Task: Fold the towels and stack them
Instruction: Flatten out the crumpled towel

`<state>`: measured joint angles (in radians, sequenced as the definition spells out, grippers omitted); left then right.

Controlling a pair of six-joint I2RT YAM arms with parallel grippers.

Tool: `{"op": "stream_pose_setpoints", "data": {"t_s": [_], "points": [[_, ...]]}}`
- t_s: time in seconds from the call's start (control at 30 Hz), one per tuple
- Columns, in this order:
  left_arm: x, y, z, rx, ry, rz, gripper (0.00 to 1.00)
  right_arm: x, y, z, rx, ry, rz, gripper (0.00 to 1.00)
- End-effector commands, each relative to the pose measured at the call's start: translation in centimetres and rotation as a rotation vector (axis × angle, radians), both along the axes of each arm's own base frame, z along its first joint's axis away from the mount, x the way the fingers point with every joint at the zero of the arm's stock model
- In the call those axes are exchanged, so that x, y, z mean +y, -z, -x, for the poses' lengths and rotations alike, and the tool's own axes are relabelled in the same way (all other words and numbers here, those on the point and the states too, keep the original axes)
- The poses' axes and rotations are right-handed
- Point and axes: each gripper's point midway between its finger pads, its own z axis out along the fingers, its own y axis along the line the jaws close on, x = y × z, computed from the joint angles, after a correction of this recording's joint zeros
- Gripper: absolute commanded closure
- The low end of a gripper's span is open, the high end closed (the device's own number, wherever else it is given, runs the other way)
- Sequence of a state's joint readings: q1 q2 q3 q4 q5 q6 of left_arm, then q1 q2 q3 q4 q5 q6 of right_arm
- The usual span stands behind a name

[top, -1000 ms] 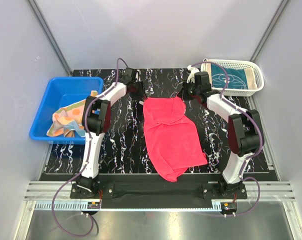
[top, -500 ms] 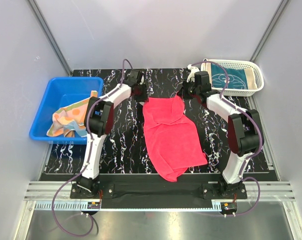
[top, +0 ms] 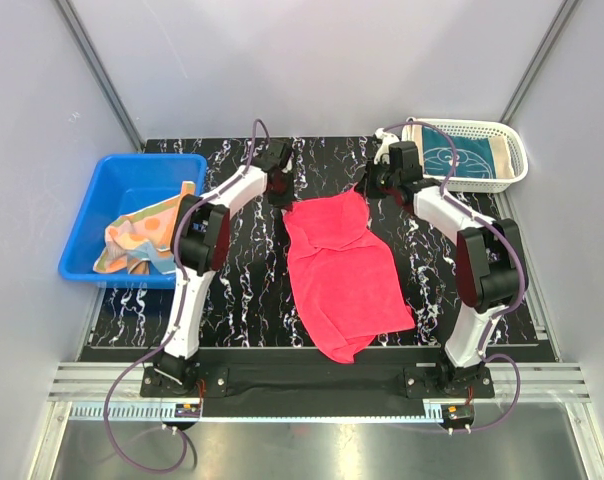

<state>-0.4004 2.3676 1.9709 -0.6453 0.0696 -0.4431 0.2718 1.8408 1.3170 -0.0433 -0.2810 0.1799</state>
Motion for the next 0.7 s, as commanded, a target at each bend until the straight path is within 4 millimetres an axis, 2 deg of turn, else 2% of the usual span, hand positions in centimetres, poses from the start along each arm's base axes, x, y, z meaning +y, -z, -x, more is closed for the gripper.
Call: {"op": "stream_pose_setpoints", "data": {"t_s": [0.0, 0.03, 0.07, 0.1, 0.13, 0.17, 0.2, 0.23, 0.27, 0.3, 0.33, 0.37, 0.4, 0.43, 0.47, 0.5, 0.53, 0.57, 0.6, 0.63, 0.67], "points": [[1.5, -9.2, 0.3, -0.136, 0.005, -0.033, 1.0, -1.0, -7.7, -0.9, -0.133, 0.044, 0.006, 1.0], [1.6, -11.5, 0.3, -0.185, 0.021, -0.025, 1.0, -1.3, -10.1, -0.4, -0.174, 0.045, 0.007, 1.0], [1.8, -15.9, 0.7, -0.267, 0.026, 0.001, 1.0, -1.4, -10.9, 0.4, -0.17, 0.037, 0.017, 1.0], [1.7, -17.7, 1.5, -0.296, 0.044, 0.019, 1.0, -1.6, -12.3, 1.0, -0.193, 0.031, 0.024, 1.0], [1.9, -19.6, 2.1, -0.334, 0.059, 0.026, 1.0, -2.5, -14.7, 2.0, -0.241, 0.051, 0.037, 1.0], [2.2, -23.6, 3.5, -0.41, 0.067, 0.055, 1.0, -3.0, -15.3, 3.1, -0.233, 0.058, 0.05, 1.0], [2.2, -24.1, 4.5, -0.426, 0.092, 0.062, 1.0, -3.4, -16.0, 4.1, -0.239, 0.065, 0.055, 1.0], [2.2, -25.3, 5.5, -0.454, 0.104, 0.076, 1.0, -4.0, -18.7, 5.8, -0.288, 0.075, 0.036, 1.0], [2.2, -28.7, 7.6, -0.528, 0.125, 0.112, 1.0, -4.2, -19.5, 7.1, -0.297, 0.076, 0.027, 1.0], [1.8, -29.8, 8.9, -0.552, 0.157, 0.141, 1.0, -4.3, -20.1, 8.3, -0.306, 0.074, 0.014, 1.0], [1.5, -29.8, 10.1, -0.568, 0.192, 0.146, 1.0, -4.5, -22.6, 10.6, -0.356, 0.058, -0.018, 1.0], [1.0, -32.6, 12.7, -0.636, 0.232, 0.179, 1.0, -4.5, -23.5, 11.9, -0.375, 0.043, -0.033, 1.0], [0.9, -33.5, 13.9, -0.667, 0.241, 0.179, 1.0, -4.7, -24.1, 13.1, -0.388, 0.032, -0.043, 1.0], [0.7, -34.5, 15.2, -0.695, 0.259, 0.192, 1.0, -4.9, -26.1, 15.6, -0.433, 0.016, -0.07, 1.0], [0.5, -36.0, 17.8, -0.729, 0.29, 0.228, 1.0, -5.0, -26.9, 16.8, -0.457, 0.003, -0.086, 1.0], [0.5, -37.0, 19.1, -0.75, 0.303, 0.255, 1.0, -5.1, -27.2, 18.1, -0.469, -0.009, -0.097, 1.0], [0.4, -37.7, 20.5, -0.76, 0.312, 0.283, 1.0, -5.5, -29.2, 20.6, -0.526, -0.014, -0.134, 1.0], [0.2, -38.9, 23.2, -0.791, 0.353, 0.327, 1.0, -5.5, -29.7, 22.1, -0.543, -0.036, -0.157, 1.0], [0.0, -39.7, 24.5, -0.807, 0.369, 0.367, 1.0, -5.6, -29.9, 23.2, -0.554, -0.042, -0.176, 1.0], [-0.2, -40.4, 25.9, -0.818, 0.389, 0.401, 1.0, -5.7, -31.3, 25.8, -0.599, -0.065, -0.221, 1.0], [-0.1, -41.7, 28.1, -0.847, 0.423, 0.451, 1.0, -5.7, -31.7, 26.9, -0.615, -0.074, -0.245, 1.0]]}}
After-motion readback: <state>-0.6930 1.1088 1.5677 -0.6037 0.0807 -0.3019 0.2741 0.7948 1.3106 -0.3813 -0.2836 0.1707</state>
